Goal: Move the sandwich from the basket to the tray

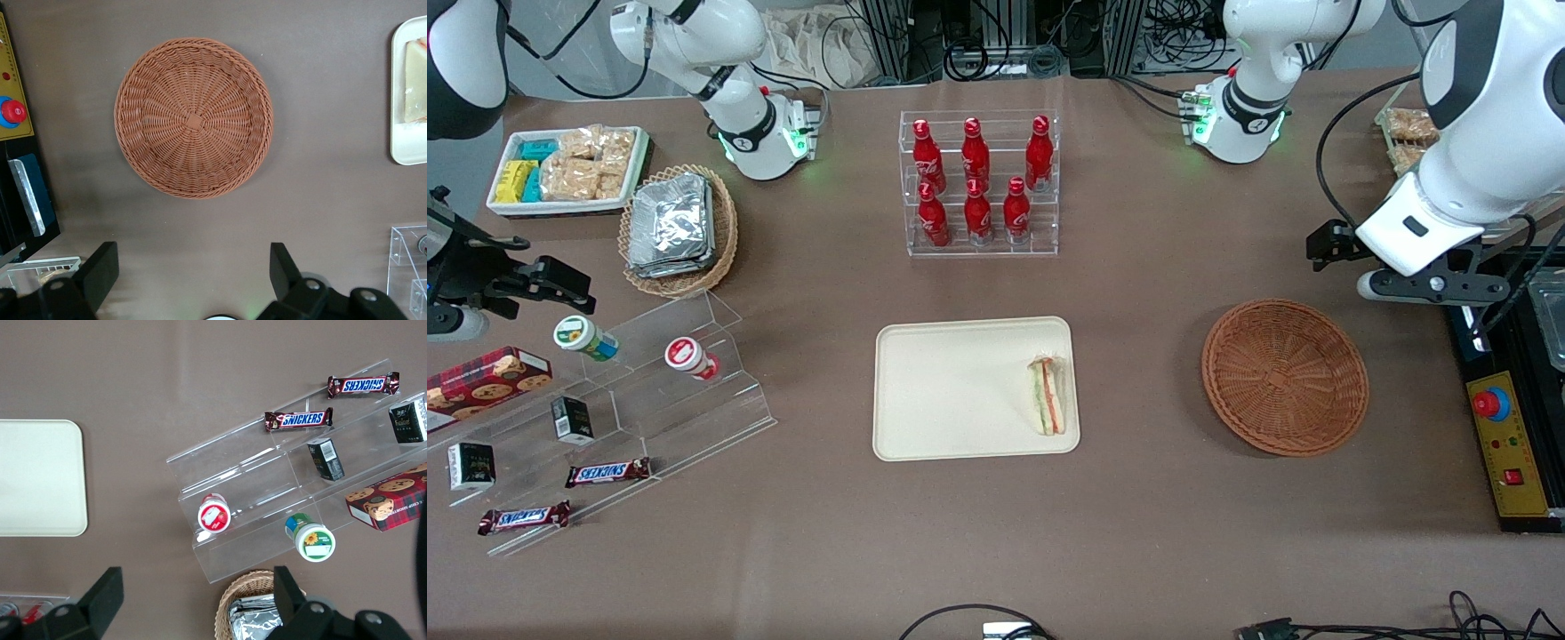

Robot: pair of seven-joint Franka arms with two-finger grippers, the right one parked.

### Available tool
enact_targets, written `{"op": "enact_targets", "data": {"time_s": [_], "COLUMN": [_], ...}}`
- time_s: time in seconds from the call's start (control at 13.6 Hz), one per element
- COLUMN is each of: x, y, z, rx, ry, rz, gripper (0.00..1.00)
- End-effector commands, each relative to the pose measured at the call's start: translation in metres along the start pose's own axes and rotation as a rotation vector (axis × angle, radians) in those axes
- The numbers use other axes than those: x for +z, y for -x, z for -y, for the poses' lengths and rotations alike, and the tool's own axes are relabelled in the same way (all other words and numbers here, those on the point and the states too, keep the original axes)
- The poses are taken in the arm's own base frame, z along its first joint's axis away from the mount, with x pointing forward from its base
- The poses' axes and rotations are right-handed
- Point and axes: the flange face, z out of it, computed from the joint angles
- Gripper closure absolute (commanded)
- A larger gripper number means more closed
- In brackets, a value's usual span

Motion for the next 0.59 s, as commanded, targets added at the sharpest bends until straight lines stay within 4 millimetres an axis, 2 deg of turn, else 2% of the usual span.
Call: {"op": "enact_targets", "data": {"time_s": [0.0, 0.51], "x": [-0.0041, -0.0041], "y": [-0.0022, -0.0025], "z": [0.0011, 0.01], "rx": [-0.009, -0.022], "ry": [-0.009, -0.003], "rz": [-0.004, -0.008], "gripper": [0.0, 0.0]}}
